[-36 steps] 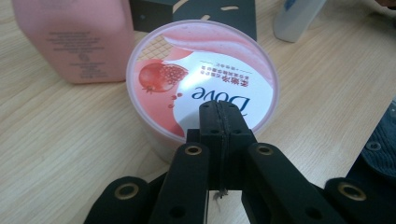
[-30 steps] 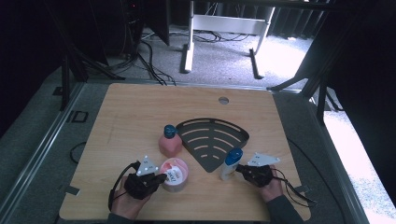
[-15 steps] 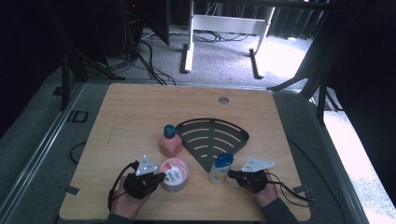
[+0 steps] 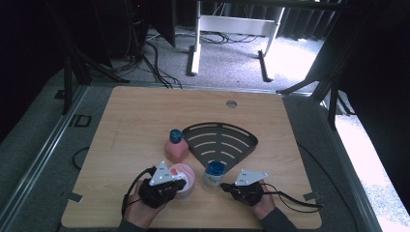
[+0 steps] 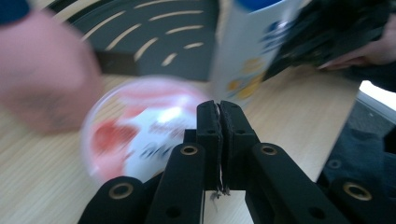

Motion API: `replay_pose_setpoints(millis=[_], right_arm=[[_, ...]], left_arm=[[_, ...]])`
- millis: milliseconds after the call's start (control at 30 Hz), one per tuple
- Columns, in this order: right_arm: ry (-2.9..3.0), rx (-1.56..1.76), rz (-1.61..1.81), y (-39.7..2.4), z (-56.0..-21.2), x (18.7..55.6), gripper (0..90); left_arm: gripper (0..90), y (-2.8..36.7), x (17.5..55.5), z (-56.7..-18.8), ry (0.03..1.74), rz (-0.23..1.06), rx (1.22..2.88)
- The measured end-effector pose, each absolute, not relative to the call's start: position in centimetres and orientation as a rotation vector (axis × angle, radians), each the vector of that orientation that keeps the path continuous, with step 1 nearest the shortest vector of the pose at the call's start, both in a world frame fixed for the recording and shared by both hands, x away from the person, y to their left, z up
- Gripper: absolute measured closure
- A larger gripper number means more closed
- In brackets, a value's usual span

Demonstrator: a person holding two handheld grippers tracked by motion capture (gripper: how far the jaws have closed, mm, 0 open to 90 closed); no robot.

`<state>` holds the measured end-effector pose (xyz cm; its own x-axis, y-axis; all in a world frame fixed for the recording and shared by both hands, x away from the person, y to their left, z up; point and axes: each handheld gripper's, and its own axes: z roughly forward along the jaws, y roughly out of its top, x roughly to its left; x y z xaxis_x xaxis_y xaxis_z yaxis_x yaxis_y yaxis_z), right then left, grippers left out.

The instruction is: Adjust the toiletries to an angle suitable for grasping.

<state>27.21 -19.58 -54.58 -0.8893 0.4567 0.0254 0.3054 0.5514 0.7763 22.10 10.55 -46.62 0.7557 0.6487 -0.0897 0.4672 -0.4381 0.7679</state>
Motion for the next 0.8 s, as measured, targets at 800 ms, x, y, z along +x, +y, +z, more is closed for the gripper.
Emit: replay_pose_setpoints(millis=[800], right_arm=[[2.646, 0.570, 1.277, -16.6, -55.4, 26.8, 90.0]], left_arm=[[87.0, 2.9, 24.1, -49.1, 0.670, 0.185, 2.204]])
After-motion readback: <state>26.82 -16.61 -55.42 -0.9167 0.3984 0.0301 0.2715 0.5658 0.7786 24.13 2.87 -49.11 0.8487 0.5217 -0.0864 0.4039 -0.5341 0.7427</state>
